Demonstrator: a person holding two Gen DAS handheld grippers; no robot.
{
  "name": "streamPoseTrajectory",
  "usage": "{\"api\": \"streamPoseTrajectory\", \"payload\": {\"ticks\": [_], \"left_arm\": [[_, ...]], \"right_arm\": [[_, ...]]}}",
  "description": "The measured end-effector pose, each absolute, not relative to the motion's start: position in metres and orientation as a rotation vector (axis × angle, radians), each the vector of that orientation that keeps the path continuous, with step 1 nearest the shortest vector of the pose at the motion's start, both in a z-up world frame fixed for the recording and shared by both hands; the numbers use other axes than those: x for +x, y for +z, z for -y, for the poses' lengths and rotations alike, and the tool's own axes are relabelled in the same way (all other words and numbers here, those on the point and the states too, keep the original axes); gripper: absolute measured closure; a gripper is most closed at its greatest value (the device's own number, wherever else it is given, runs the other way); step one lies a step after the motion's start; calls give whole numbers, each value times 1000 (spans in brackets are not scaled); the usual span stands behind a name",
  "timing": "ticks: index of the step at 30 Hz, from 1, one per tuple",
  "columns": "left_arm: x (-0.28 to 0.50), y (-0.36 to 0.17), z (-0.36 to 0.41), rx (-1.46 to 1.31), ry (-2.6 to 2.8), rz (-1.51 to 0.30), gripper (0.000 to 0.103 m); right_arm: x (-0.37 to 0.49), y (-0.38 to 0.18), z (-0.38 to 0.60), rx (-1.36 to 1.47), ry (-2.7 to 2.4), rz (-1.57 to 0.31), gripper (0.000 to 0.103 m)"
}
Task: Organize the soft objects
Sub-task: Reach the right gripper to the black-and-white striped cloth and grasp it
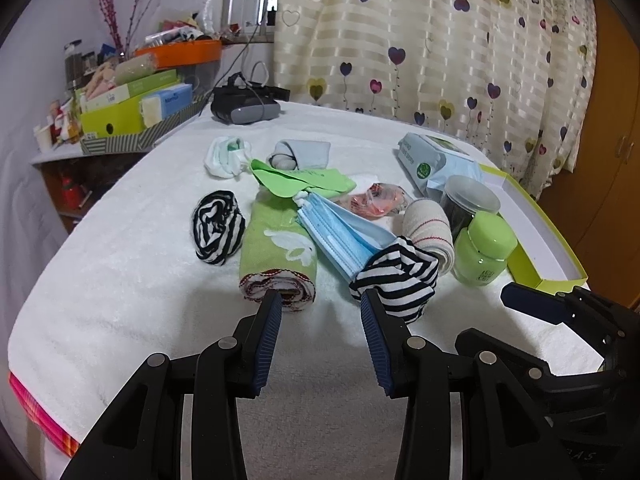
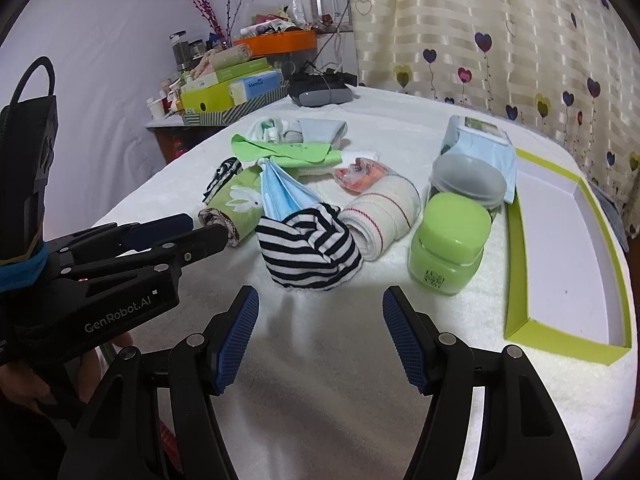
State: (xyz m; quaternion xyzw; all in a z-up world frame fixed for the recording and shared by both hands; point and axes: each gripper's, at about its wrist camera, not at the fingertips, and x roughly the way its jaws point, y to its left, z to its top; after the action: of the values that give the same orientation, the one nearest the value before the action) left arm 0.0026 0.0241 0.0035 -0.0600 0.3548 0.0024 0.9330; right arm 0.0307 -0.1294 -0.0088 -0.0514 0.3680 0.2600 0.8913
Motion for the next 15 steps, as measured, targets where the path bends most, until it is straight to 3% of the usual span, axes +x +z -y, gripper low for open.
{"api": "streamPoseTrajectory", "payload": {"ticks": [15], "left_arm": [[10, -1, -45, -154, -12, -732, 63]], "right_arm": [[44, -14, 122, -73, 595, -782, 38]]}}
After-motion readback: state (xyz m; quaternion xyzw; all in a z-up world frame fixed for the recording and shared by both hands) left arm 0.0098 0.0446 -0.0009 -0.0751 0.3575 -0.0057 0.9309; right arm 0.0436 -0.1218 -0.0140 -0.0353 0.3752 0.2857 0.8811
